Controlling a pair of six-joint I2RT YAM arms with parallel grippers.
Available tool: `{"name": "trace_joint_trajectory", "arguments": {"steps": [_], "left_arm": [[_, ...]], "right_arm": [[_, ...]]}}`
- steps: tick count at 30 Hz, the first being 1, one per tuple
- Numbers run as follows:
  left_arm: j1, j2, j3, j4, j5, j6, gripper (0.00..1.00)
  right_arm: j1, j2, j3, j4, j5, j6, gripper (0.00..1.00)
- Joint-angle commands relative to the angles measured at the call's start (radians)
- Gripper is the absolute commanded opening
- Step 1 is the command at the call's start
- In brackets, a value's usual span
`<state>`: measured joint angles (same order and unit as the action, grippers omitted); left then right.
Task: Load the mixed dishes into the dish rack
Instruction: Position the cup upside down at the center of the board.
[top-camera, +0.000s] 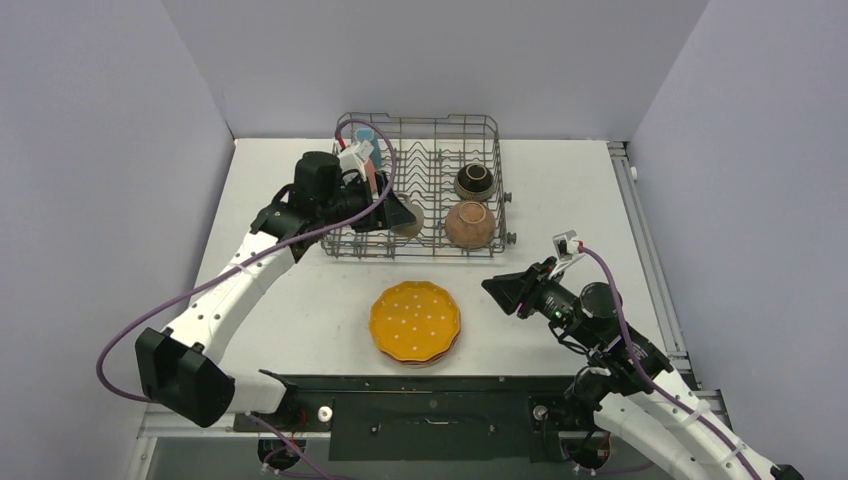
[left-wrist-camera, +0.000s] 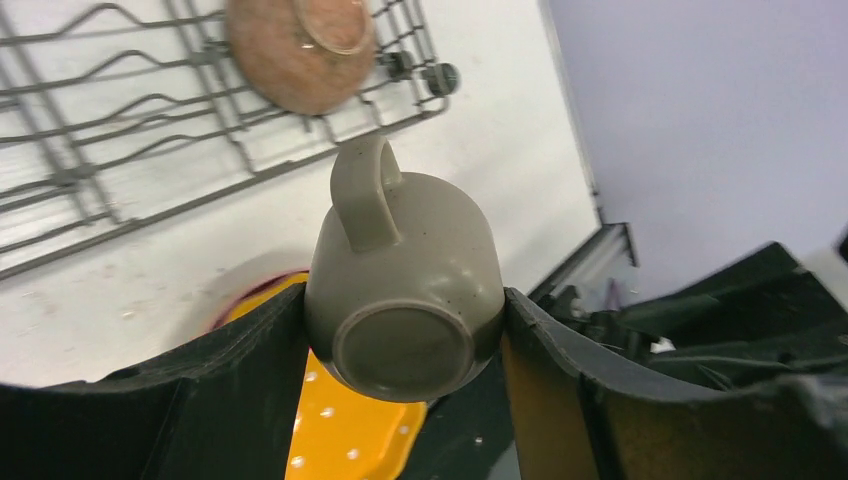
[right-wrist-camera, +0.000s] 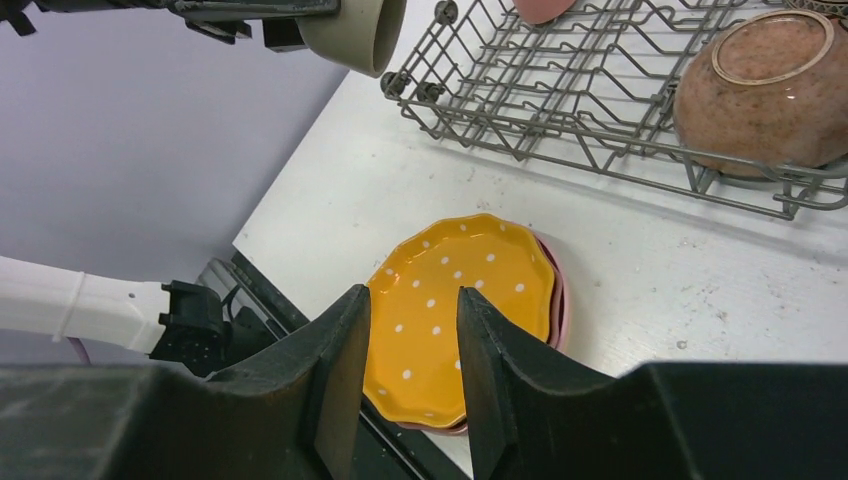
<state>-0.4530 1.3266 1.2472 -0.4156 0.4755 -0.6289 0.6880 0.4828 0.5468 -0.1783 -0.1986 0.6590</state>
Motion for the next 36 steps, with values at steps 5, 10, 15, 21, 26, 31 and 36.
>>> {"name": "trace_joint_trajectory", "arguments": {"steps": [5,10,15,21,26,31,36], "left_arm": [[0.015,0.105,0.194,-0.263,-0.352,0.234,0.0],[0.018,0.179,0.271,-0.307,-0.49,0.275,0.0],[0.032,0.283,0.337,-0.316,-0.539,0.304,0.0],[0.045,0.407,0.415,-0.334,-0.593,0.328,0.0],[0.052,0.497,0.465,-0.346,-0.646,0.337,0.0],[0.076,0.578,0.531,-0.356,-0.643,0.341,0.0],[0.096,0.659,0.591,-0.375,-0.654,0.347,0.0]], "right_arm": [[-0.002,0.013,0.053,-0.039,0.047,-0.034,0.34],[-0.002,0.019,0.056,-0.044,0.049,-0.032,0.34],[-0.002,0.019,0.057,-0.054,0.052,-0.036,0.35],[-0.003,0.011,0.048,-0.064,0.059,-0.042,0.35],[-0.004,0.016,0.039,-0.056,0.063,-0.043,0.35],[-0.005,0.044,0.044,-0.045,0.057,-0.052,0.36],[-0.006,0.064,0.038,-0.023,0.054,-0.053,0.36]]}}
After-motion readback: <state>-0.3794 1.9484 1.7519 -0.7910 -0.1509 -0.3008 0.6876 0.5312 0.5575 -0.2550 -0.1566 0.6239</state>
